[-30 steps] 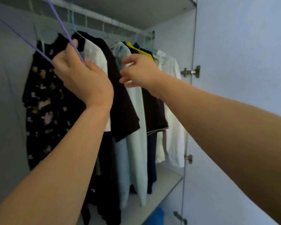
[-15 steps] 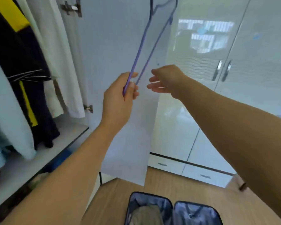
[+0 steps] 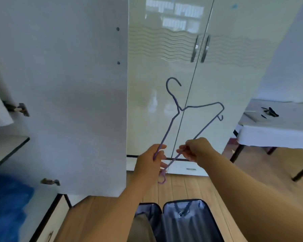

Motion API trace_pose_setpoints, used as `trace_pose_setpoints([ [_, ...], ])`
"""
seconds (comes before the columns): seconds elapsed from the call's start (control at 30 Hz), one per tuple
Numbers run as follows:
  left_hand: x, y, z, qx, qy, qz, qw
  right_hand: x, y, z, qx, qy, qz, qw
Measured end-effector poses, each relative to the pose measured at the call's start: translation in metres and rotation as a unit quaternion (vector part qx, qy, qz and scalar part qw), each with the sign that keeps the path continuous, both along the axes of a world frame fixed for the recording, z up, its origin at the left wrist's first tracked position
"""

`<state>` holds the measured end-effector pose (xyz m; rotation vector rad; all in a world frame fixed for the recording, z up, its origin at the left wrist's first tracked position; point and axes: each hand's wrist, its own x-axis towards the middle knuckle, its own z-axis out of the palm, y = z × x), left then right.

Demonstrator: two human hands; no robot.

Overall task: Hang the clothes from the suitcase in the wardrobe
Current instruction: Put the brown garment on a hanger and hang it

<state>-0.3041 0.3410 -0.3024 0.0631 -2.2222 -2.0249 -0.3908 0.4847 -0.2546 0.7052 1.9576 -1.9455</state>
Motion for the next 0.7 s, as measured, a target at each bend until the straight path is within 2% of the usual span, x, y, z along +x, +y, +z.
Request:
trace_pose_setpoints([
  [0.17,-0.039,0.017,-0.153,-0.067,-0.060,0.009,0.996,-0.025,0.034,-0.163,0.003,-0.015,-0.016,1.000],
  [0.23,-0.044,0.025,-0.226,-0.065,-0.103,0.007,0.992,-0.028,0.049,-0.244,0.016,-0.022,-0.003,1.000],
  [0.33,-0.046,0.039,-0.329,-0.049,-0.167,-0.022,0.985,-0.031,0.070,-0.366,-0.042,-0.072,-0.033,0.996],
  [0.43,-0.041,0.055,-0.427,-0.032,-0.213,-0.031,0.976,-0.028,0.082,-0.473,-0.043,-0.068,-0.052,0.995],
  [0.57,-0.045,0.071,-0.533,0.004,-0.258,0.013,0.966,-0.018,0.079,-0.576,-0.046,-0.073,-0.069,0.994],
  [0.7,-0.052,0.087,-0.609,0.031,-0.244,0.067,0.967,-0.011,0.055,-0.656,-0.003,-0.053,0.005,0.999],
])
